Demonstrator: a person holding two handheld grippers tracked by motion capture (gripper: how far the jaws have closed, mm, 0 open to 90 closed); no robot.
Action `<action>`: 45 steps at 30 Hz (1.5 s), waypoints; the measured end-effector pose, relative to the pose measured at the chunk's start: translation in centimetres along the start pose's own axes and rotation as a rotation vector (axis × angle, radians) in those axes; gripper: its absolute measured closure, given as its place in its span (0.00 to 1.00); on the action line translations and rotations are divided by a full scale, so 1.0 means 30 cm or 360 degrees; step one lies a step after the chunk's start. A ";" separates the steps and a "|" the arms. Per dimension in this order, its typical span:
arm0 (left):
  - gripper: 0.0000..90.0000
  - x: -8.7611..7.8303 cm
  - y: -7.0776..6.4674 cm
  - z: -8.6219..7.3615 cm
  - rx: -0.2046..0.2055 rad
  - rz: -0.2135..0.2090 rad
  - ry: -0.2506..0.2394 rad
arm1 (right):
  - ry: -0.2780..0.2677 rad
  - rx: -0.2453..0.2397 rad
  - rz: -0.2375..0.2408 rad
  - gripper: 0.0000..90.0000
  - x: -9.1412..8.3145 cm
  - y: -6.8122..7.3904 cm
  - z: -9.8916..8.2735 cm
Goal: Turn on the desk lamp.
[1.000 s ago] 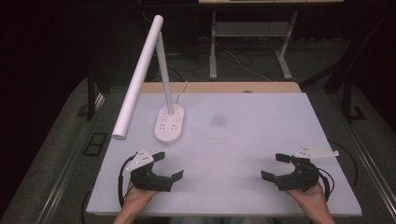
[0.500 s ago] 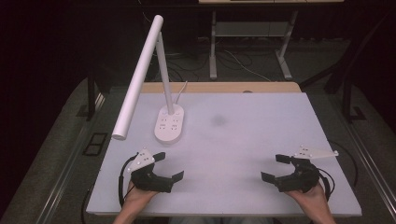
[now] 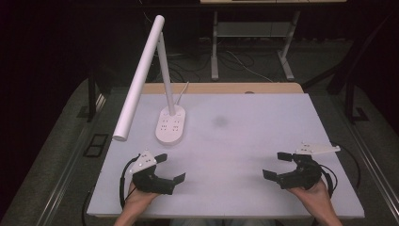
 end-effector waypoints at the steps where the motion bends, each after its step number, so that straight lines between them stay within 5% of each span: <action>1: 0.00 0.000 0.000 0.000 0.0000 0.0000 0.0000 | -0.0001 -0.0003 -0.0001 0.01 0.001 0.001 0.004; 45: 0.01 0.004 0.002 -0.010 0.0005 -0.0024 0.0039 | 0.0133 -0.0157 0.0081 0.01 0.167 0.030 0.266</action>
Point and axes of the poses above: each handheld gripper's, and its own axes: x roughly forward along the jaws, z roughly out of its top, y roughly to its left, the point moved 4 cm from there along x, roughly forward along the jaws, and after that the axes turned 3 degrees about x, right-handed, at the moved point
